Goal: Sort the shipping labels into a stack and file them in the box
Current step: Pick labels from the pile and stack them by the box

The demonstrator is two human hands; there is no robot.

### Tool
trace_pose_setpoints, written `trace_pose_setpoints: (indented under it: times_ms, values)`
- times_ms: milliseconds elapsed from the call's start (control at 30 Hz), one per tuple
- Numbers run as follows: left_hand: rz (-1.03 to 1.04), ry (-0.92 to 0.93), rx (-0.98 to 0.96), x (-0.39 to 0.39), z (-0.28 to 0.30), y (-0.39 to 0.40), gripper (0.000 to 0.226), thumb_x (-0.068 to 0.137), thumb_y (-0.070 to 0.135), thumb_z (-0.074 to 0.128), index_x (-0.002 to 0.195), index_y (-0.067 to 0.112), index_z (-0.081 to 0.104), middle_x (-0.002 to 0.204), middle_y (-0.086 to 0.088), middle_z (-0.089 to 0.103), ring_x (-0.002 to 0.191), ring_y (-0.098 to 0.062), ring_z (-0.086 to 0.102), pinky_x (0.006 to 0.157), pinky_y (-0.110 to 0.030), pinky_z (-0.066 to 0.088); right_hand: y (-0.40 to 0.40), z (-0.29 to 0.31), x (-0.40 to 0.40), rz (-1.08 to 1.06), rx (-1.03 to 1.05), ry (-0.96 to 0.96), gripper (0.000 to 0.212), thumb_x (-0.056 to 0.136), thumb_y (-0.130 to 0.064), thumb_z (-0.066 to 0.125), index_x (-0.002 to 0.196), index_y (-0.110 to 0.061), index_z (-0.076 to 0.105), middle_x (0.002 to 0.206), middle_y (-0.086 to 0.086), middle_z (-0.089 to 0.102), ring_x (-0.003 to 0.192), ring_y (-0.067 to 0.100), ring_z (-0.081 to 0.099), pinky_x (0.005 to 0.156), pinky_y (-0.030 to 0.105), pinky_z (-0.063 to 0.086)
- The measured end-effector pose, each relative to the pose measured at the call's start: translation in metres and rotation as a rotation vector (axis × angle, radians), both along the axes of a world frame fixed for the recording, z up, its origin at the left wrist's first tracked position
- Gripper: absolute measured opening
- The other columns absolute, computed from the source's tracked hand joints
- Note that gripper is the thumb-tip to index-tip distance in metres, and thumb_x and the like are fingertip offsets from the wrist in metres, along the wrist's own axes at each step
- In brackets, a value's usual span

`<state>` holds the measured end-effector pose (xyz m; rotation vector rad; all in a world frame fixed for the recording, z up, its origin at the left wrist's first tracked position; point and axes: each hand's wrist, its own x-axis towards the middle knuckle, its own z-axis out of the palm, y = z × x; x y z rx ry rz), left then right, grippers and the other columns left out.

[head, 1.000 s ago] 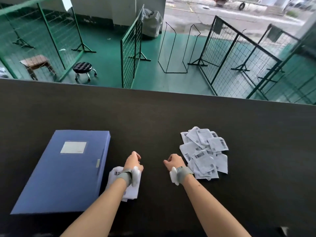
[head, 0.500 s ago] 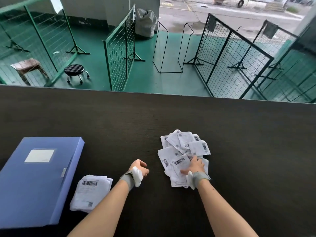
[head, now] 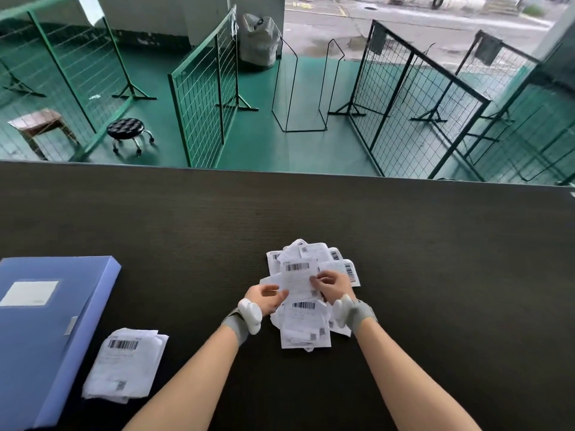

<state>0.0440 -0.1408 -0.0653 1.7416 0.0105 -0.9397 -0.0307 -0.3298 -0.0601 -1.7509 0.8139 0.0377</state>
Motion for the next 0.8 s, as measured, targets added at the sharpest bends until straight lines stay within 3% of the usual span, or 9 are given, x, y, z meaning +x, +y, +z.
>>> trace_pose_setpoints:
  times_ms: [67, 167, 300, 333, 433, 533, 633, 733, 800]
  values:
    - [0.05, 0.012, -0.072, -0.002, 0.001, -0.008, 0.033, 0.082, 0.02, 0.072, 0.11, 0.007, 0.061, 0.107, -0.012, 0.067, 0.085, -0.016, 0.067, 0.074, -0.029, 0.059, 0.004, 0.004, 0.004, 0.109, 0.049, 0.012, 0.02, 0.084, -0.024, 0.074, 0.092, -0.007, 0.072, 0.089, 0.01, 0.075, 0.075, 0.019, 0.069, 0.067, 0.028, 0.057]
    - [0.113, -0.03, -0.083, 0.0, 0.0, -0.013, 0.019, 0.085, 0.005, 0.065, 0.104, 0.003, 0.066, 0.098, -0.011, 0.071, 0.075, -0.01, 0.069, 0.064, -0.025, 0.058, 0.003, 0.003, 0.012, 0.18, 0.098, 0.019, 0.024, 0.085, -0.029, 0.073, 0.092, -0.006, 0.072, 0.088, 0.009, 0.075, 0.075, 0.019, 0.069, 0.07, 0.031, 0.058]
    - [0.138, -0.053, 0.015, 0.009, -0.002, -0.004, 0.024, 0.087, 0.0, 0.061, 0.111, -0.004, 0.063, 0.094, -0.009, 0.07, 0.078, -0.018, 0.066, 0.063, -0.026, 0.057, -0.022, -0.012, 0.021, -0.108, -0.165, 0.081, 0.016, 0.084, -0.029, 0.071, 0.084, -0.014, 0.066, 0.096, 0.01, 0.071, 0.085, 0.022, 0.067, 0.08, 0.038, 0.057]
    - [0.138, -0.048, 0.04, 0.012, -0.004, -0.001, 0.026, 0.087, 0.0, 0.062, 0.112, -0.004, 0.063, 0.101, -0.014, 0.07, 0.081, -0.022, 0.066, 0.067, -0.03, 0.057, -0.032, -0.013, 0.021, -0.221, -0.25, 0.152, 0.023, 0.082, -0.03, 0.071, 0.093, -0.011, 0.063, 0.107, 0.013, 0.066, 0.095, 0.025, 0.064, 0.083, 0.037, 0.055]
    - [0.142, -0.059, 0.117, 0.02, -0.007, 0.011, 0.028, 0.086, 0.001, 0.063, 0.113, -0.003, 0.063, 0.106, -0.017, 0.068, 0.086, -0.026, 0.064, 0.066, -0.03, 0.056, -0.053, -0.017, 0.012, -0.369, -0.32, 0.494, 0.074, 0.075, -0.04, 0.077, 0.129, -0.003, 0.042, 0.136, 0.02, 0.041, 0.127, 0.035, 0.042, 0.101, 0.045, 0.041]
    - [0.134, -0.127, 0.186, 0.026, -0.009, 0.018, 0.029, 0.085, 0.002, 0.065, 0.114, -0.003, 0.064, 0.105, -0.015, 0.068, 0.087, -0.021, 0.062, 0.07, -0.026, 0.052, -0.057, -0.026, 0.006, -0.325, -0.384, 0.616, 0.091, 0.069, -0.045, 0.083, 0.132, -0.001, 0.034, 0.138, 0.022, 0.036, 0.128, 0.036, 0.037, 0.103, 0.045, 0.038]
    - [0.14, -0.12, 0.18, 0.027, -0.011, 0.018, 0.03, 0.085, 0.0, 0.064, 0.114, -0.004, 0.063, 0.112, -0.019, 0.067, 0.088, -0.022, 0.062, 0.073, -0.029, 0.05, -0.058, -0.034, 0.005, -0.317, -0.39, 0.592, 0.078, 0.07, -0.042, 0.081, 0.125, -0.003, 0.042, 0.136, 0.021, 0.034, 0.125, 0.037, 0.037, 0.1, 0.047, 0.041]
    - [0.135, -0.116, 0.162, 0.027, -0.01, 0.013, 0.029, 0.085, 0.0, 0.063, 0.114, -0.004, 0.062, 0.112, -0.019, 0.066, 0.087, -0.022, 0.062, 0.069, -0.027, 0.051, -0.066, -0.036, 0.004, -0.36, -0.378, 0.532, 0.041, 0.08, -0.029, 0.071, 0.109, -0.006, 0.056, 0.129, 0.019, 0.04, 0.121, 0.036, 0.038, 0.098, 0.046, 0.04]
    - [0.13, -0.116, 0.158, 0.027, -0.01, 0.009, 0.029, 0.086, 0.001, 0.063, 0.114, -0.004, 0.062, 0.112, -0.019, 0.067, 0.089, -0.023, 0.063, 0.073, -0.029, 0.051, -0.071, -0.037, 0.004, -0.431, -0.333, 0.346, 0.019, 0.084, -0.019, 0.064, 0.099, -0.007, 0.059, 0.118, 0.017, 0.051, 0.115, 0.036, 0.047, 0.093, 0.044, 0.044]
